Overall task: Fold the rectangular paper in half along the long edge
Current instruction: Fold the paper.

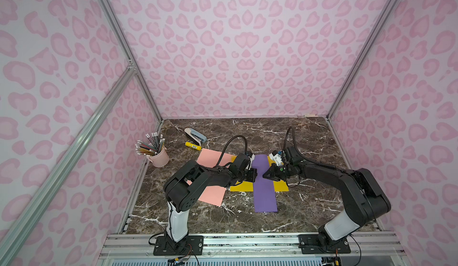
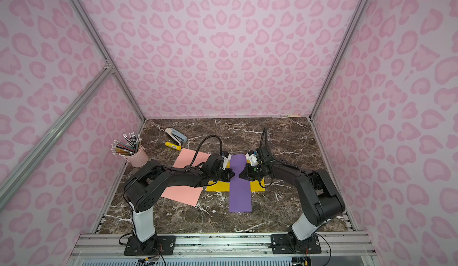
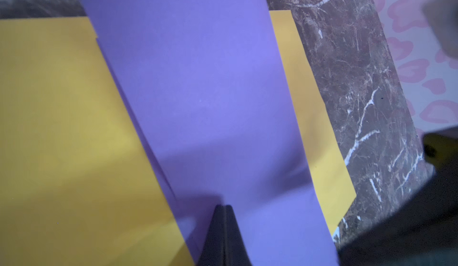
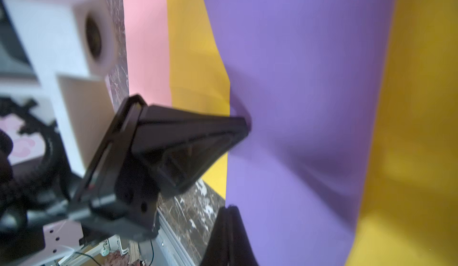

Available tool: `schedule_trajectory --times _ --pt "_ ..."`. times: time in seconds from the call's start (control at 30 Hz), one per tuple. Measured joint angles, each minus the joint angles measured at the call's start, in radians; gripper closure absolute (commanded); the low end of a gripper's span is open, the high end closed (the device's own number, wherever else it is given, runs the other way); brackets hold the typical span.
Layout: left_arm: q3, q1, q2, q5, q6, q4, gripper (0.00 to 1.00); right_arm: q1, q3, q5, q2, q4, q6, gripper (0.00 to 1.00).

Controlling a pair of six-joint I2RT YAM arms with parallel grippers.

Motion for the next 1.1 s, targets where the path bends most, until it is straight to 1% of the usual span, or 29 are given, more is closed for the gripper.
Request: schedule_trajectory --times 0.07,0.2,0.37,0.57,0.67,0.73,0.8,0.9,1.0,1.1 --pt "0.003 -0.003 0.004 -0.001 0.0 0.003 0.96 -0.032 0.023 -0.01 0.05 0.019 -0.008 1.0" --pt "0.004 -0.005 0.005 -0.003 0.0 0.005 0.96 -0.09 0.03 -0.023 0.102 0.035 -0.023 1.0" --pt "0.003 -0.006 0.004 -0.005 0.0 0.005 0.96 -0.126 -0.018 -0.043 0.126 0.064 -0.043 1.0" --pt "0.0 -0.007 0.002 -0.006 0.0 0.007 0.96 -0.233 -0.13 -0.123 0.092 0.12 -0.074 1.0" --pt "0.0 -0.007 0.002 -0.006 0.002 0.007 0.96 -0.271 -0.143 -0.107 0.058 0.082 -0.097 1.0" --pt "0.0 -0.007 0.001 -0.006 0.003 0.006 0.96 -0.269 -0.14 -0.07 0.024 0.055 -0.103 1.0" --pt "0.001 -0.007 0.001 -0.006 0.003 0.006 0.96 -0.239 -0.132 -0.06 -0.014 0.032 -0.102 1.0" --pt "0.002 -0.007 0.001 -0.008 0.003 0.005 0.96 -0.189 -0.1 -0.06 -0.031 0.036 -0.09 1.0" --pt "0.002 -0.008 0.001 -0.008 0.003 0.004 0.96 -0.142 -0.057 -0.054 0.009 0.042 -0.071 1.0" --pt "0.002 -0.008 0.001 -0.008 0.003 0.004 0.96 -0.126 -0.021 -0.047 0.081 0.06 -0.065 1.0"
